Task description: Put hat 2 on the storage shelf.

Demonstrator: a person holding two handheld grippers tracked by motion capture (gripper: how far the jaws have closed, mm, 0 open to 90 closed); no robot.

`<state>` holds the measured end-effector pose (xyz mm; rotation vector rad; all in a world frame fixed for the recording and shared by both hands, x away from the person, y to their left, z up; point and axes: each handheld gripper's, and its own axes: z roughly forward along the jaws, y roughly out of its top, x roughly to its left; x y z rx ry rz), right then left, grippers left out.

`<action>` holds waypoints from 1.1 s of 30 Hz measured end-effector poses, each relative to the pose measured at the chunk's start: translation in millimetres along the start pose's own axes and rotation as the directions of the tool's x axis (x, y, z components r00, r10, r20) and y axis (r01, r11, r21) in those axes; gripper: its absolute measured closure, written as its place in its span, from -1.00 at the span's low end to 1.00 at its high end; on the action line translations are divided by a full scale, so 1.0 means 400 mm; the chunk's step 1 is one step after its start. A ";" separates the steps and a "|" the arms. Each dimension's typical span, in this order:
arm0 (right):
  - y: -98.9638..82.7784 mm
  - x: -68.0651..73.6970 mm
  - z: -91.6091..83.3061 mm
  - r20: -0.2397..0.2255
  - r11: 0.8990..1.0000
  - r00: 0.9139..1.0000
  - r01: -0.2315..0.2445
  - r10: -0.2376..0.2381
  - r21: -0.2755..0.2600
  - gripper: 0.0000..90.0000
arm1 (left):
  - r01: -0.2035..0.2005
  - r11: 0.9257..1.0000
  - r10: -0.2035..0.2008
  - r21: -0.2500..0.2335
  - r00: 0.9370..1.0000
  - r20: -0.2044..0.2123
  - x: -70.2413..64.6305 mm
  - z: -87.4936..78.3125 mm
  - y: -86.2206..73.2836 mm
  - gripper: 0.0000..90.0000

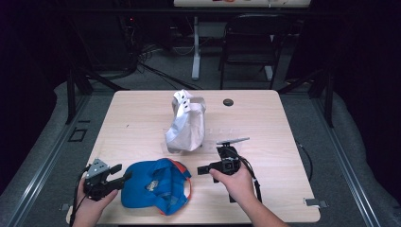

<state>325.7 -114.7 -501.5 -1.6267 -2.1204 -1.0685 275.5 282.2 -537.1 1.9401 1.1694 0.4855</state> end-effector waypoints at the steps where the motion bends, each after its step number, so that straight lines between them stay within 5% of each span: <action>1: -0.006 -0.001 0.008 0.000 1.000 1.000 0.010 -0.010 -0.007 0.39 | -0.004 1.000 0.004 0.015 1.000 0.006 0.001 -0.002 0.002 0.05; 9: -0.053 -0.043 0.074 -0.077 0.999 0.997 -0.024 0.026 0.027 0.37 | -0.074 0.997 0.074 0.032 0.997 -0.005 -0.011 -0.011 -0.021 0.05; 17: -0.069 -0.065 0.124 -0.100 0.999 0.994 -0.029 0.033 0.043 0.35 | -0.072 0.997 0.071 0.034 0.997 0.027 -0.011 -0.003 -0.047 0.08; 18: -0.077 -0.060 0.148 -0.130 0.997 0.990 -0.054 0.045 -0.062 0.34 | -0.064 0.998 0.063 0.027 0.998 0.023 -0.011 -0.001 -0.049 0.08; 19: -0.077 -0.060 0.148 -0.130 0.997 0.990 -0.054 0.045 -0.062 0.34 | -0.064 0.998 0.063 0.027 0.998 0.023 -0.011 -0.001 -0.049 0.08; 23: -0.072 -0.059 0.153 -0.129 0.998 0.991 -0.024 0.030 0.054 0.33 | -0.052 0.998 0.051 0.034 0.999 0.017 -0.005 -0.002 -0.057 0.09; 31: -0.071 -0.061 0.183 -0.141 0.995 0.989 -0.038 0.051 0.092 0.33 | -0.071 0.997 0.070 0.039 0.997 0.028 -0.014 0.008 -0.057 0.10; 32: -0.069 -0.061 0.182 -0.113 0.994 0.993 -0.028 0.041 0.109 0.33 | -0.073 0.997 0.072 0.040 0.997 0.028 -0.014 0.009 -0.057 0.10; 33: -0.071 -0.063 0.188 -0.141 0.994 0.989 -0.038 0.053 0.106 0.33 | -0.070 0.997 0.069 0.040 0.997 0.027 -0.015 0.010 -0.057 0.10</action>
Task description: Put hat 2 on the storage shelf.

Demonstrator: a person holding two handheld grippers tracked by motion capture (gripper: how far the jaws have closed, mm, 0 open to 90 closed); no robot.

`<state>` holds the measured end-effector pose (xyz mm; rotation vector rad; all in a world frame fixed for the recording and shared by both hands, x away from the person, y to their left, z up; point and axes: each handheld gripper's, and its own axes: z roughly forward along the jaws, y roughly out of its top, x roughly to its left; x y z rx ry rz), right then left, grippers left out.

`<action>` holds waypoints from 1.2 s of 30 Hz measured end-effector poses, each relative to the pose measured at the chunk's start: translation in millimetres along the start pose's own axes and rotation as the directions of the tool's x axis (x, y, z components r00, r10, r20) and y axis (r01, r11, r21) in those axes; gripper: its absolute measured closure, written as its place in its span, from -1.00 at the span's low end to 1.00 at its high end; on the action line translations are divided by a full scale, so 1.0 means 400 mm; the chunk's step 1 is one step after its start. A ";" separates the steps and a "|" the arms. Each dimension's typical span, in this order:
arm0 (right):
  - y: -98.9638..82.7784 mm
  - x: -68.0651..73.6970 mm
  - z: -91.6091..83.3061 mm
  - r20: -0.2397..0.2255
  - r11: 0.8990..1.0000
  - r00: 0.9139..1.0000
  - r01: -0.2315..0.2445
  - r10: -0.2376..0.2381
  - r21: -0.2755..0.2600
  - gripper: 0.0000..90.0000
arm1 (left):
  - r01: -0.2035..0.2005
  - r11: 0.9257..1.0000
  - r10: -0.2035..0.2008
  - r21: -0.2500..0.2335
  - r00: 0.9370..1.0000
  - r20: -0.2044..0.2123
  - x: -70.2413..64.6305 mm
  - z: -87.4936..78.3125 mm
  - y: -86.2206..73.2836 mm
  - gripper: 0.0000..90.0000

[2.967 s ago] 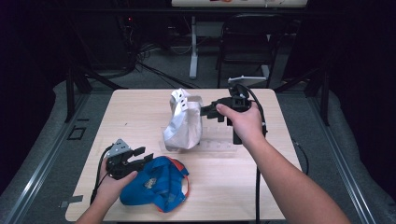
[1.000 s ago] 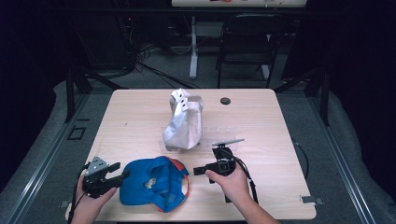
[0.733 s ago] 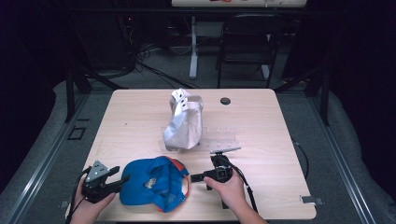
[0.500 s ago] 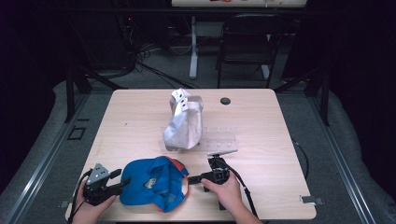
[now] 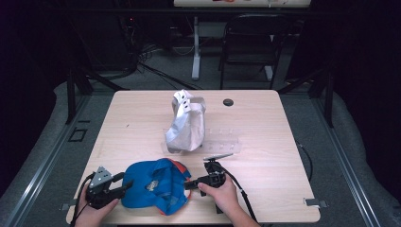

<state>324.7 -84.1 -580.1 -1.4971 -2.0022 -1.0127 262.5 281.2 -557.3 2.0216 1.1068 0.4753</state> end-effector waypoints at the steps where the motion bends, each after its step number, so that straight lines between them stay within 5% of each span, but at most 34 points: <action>1: -0.001 -0.001 0.003 -0.005 1.000 1.000 -0.008 0.008 0.008 0.33 | 0.004 1.000 -0.004 -0.001 1.000 0.000 0.000 0.000 -0.001 0.10; 7: -0.005 0.002 0.013 -0.060 1.000 0.998 0.002 0.000 0.027 0.39 | 0.012 1.000 -0.012 -0.010 1.000 -0.012 0.004 -0.003 -0.002 0.10; 12: -0.002 0.014 0.001 -0.087 1.000 0.996 -0.020 0.021 0.002 0.66 | 0.023 1.000 -0.024 -0.013 1.000 -0.018 0.007 -0.005 -0.002 0.10; 22: 0.013 0.050 -0.035 -0.084 0.996 0.994 -0.077 0.073 -0.041 0.77 | 0.014 1.000 -0.015 -0.009 0.999 -0.033 0.008 -0.008 -0.003 0.11; 30: 0.038 0.097 -0.066 -0.018 0.999 0.998 -0.053 0.053 0.007 0.79 | -0.004 1.000 0.003 -0.011 0.999 -0.047 0.006 -0.009 -0.002 0.13; 36: 0.054 0.111 -0.087 -0.032 0.997 0.997 -0.063 0.064 0.037 0.80 | -0.015 1.000 0.015 0.003 0.999 -0.046 0.003 -0.006 -0.001 0.13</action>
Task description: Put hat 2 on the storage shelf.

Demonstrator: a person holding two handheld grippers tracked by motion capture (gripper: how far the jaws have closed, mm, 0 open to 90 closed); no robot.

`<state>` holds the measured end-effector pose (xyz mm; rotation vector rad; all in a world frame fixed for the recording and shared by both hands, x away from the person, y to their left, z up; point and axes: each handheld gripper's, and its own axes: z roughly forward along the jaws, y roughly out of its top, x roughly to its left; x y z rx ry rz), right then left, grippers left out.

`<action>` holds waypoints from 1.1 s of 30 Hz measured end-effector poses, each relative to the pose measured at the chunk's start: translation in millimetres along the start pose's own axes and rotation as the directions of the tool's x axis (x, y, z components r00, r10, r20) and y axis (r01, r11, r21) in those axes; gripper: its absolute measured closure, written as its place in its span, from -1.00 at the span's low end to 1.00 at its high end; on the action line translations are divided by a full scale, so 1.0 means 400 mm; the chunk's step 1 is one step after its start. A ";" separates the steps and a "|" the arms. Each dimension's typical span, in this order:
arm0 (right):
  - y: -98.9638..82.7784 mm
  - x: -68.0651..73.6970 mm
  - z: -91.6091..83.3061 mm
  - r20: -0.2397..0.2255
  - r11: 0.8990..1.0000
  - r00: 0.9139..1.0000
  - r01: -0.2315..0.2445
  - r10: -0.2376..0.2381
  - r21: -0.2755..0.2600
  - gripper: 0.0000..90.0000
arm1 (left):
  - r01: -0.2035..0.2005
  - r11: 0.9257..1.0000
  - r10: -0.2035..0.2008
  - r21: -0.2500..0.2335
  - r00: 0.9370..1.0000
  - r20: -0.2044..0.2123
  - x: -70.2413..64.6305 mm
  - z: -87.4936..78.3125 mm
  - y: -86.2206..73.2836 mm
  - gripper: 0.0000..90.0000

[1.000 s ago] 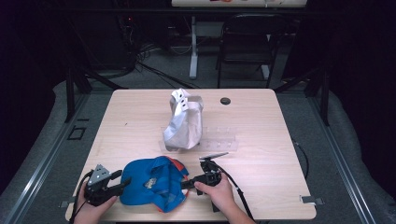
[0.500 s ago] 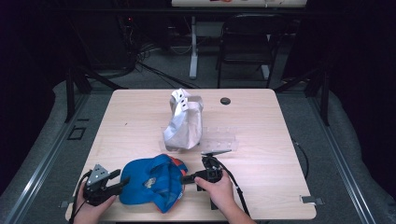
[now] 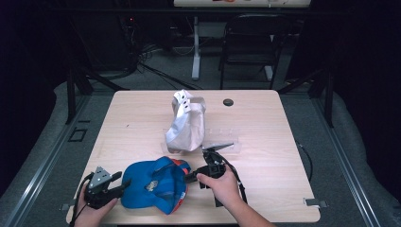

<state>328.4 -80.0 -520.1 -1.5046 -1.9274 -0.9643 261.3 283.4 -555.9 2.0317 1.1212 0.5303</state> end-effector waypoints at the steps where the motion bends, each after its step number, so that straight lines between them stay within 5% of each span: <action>1: 0.004 0.003 -0.004 0.000 1.000 1.000 -0.003 0.003 0.000 0.81 | -0.002 1.000 0.002 -0.003 1.000 0.002 -0.001 0.001 0.000 0.13; 6: 0.018 0.020 -0.034 0.016 0.999 1.000 -0.002 0.001 0.046 0.82 | -0.001 1.000 0.001 -0.007 1.000 -0.001 -0.003 0.003 -0.001 0.14; 12: 0.022 0.022 -0.062 -0.019 0.999 0.999 -0.025 0.026 0.049 0.83 | -0.006 1.000 0.006 -0.006 1.000 -0.004 -0.005 0.002 0.000 0.14; 15: 0.028 0.024 -0.098 -0.021 0.996 0.998 -0.062 0.064 0.067 0.84 | -0.007 1.000 0.007 -0.005 1.000 -0.003 -0.006 0.003 0.000 0.14; 33: 0.055 0.071 -0.231 -0.061 0.996 0.994 -0.090 0.090 -0.003 0.94 | -0.021 1.000 0.021 -0.011 1.000 -0.011 -0.009 0.000 0.005 0.16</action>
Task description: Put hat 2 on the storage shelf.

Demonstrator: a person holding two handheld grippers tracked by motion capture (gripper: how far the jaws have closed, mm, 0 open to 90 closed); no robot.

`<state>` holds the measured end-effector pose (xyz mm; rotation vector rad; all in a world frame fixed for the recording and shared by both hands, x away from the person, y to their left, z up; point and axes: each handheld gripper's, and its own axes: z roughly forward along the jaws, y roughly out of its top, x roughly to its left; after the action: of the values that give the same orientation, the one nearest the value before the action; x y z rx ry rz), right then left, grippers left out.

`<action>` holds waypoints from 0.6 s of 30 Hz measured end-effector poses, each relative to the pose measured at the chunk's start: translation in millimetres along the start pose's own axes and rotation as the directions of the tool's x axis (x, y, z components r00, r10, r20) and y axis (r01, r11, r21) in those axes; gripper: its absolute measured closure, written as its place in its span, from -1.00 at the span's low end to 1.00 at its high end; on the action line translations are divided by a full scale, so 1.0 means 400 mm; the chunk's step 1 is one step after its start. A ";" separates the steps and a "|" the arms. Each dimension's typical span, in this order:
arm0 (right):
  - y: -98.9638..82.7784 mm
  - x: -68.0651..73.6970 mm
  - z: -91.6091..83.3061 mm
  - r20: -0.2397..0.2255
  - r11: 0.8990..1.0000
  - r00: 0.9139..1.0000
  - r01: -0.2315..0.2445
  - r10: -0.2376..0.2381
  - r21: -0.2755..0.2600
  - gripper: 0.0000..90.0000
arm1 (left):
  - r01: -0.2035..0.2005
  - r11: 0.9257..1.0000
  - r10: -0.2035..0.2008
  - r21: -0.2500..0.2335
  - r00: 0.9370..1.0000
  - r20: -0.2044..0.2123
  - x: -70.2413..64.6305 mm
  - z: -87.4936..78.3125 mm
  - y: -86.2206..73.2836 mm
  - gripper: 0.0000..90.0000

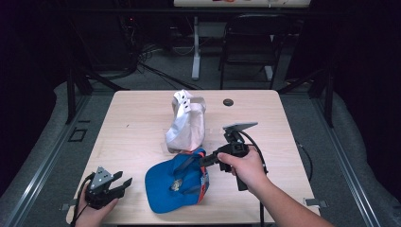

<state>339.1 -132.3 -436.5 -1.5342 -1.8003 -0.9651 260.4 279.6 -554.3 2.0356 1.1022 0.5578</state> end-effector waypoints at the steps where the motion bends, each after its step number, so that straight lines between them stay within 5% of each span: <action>1: 0.003 0.001 -0.008 0.008 1.000 1.000 0.010 -0.010 0.015 0.94 | 0.004 1.000 -0.004 -0.001 1.000 0.002 -0.001 0.001 0.000 0.16; 18: 0.006 0.038 -0.122 -0.052 0.999 0.998 -0.041 0.040 -0.028 0.94 | -0.005 1.000 0.005 -0.008 1.000 0.024 -0.008 -0.002 0.003 0.16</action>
<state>337.7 -163.5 -396.0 -1.5440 -1.7205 -1.0063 258.7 276.9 -552.7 2.0334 1.0795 0.5380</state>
